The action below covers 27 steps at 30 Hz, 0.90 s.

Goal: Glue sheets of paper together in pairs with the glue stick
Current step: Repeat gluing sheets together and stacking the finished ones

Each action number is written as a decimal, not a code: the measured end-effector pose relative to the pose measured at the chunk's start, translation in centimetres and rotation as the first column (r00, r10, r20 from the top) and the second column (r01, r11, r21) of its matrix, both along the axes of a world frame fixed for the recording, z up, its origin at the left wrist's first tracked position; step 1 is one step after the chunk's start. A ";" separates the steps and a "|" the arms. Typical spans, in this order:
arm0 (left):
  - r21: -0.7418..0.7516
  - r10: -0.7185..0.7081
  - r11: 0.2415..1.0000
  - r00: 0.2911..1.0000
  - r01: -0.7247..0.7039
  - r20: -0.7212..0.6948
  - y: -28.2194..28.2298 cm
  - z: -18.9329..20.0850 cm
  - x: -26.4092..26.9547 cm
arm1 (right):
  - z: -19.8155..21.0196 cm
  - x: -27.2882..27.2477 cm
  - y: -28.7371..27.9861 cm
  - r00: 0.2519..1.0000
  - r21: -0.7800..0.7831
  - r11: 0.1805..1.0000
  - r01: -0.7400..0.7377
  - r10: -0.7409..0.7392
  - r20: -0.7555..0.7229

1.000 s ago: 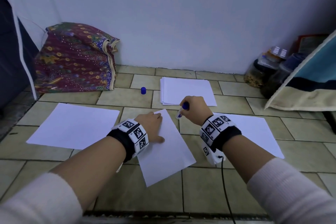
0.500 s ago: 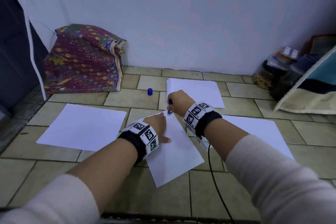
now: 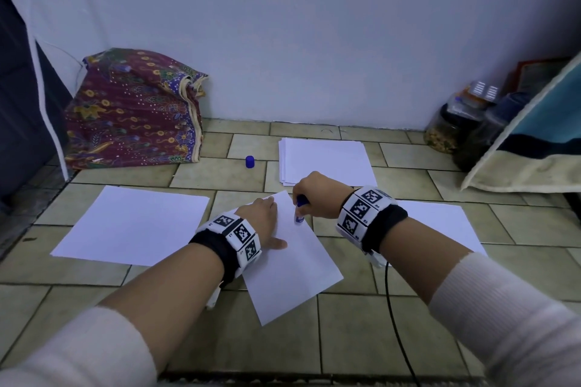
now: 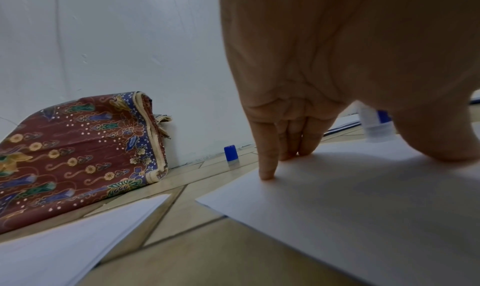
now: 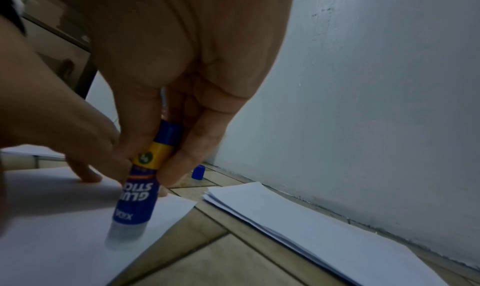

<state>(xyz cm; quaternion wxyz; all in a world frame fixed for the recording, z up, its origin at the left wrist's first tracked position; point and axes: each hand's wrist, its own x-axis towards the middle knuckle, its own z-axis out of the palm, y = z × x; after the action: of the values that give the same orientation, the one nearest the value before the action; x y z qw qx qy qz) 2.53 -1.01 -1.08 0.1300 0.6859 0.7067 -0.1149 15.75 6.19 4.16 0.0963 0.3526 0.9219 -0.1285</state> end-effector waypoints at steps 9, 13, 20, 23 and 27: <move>-0.036 -0.016 0.999 1.000 0.015 -0.022 -0.3 0.4 0.2 | 0.0 2.4 -2.1 0.995 -0.036 0.995 -0.094 0.095 0.020; -0.052 -0.020 0.998 0.999 0.018 -0.035 -0.2 0.3 0.2 | 0.0 3.9 -3.2 0.988 -0.047 0.989 -0.144 0.146 0.043; -0.086 -0.025 0.996 0.998 0.020 -0.064 0.4 0.0 0.0 | -0.1 6.7 -4.1 0.985 -0.065 0.984 -0.163 0.166 0.047; -0.106 -0.049 0.993 0.997 0.042 -0.066 0.7 0.1 -0.4 | -0.4 7.6 -4.3 0.986 -0.082 0.983 -0.163 0.166 0.035; -0.130 -0.116 0.986 0.986 0.100 -0.120 1.0 0.4 -1.5 | 0.7 8.9 -3.4 0.996 -0.126 0.988 -0.084 0.081 -0.029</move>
<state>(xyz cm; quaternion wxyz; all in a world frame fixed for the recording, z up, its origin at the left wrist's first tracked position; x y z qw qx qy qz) 1.00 0.03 -0.68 0.1202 0.7053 0.6667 -0.2087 24.62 2.79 4.81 0.1127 0.3057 0.9268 -0.1871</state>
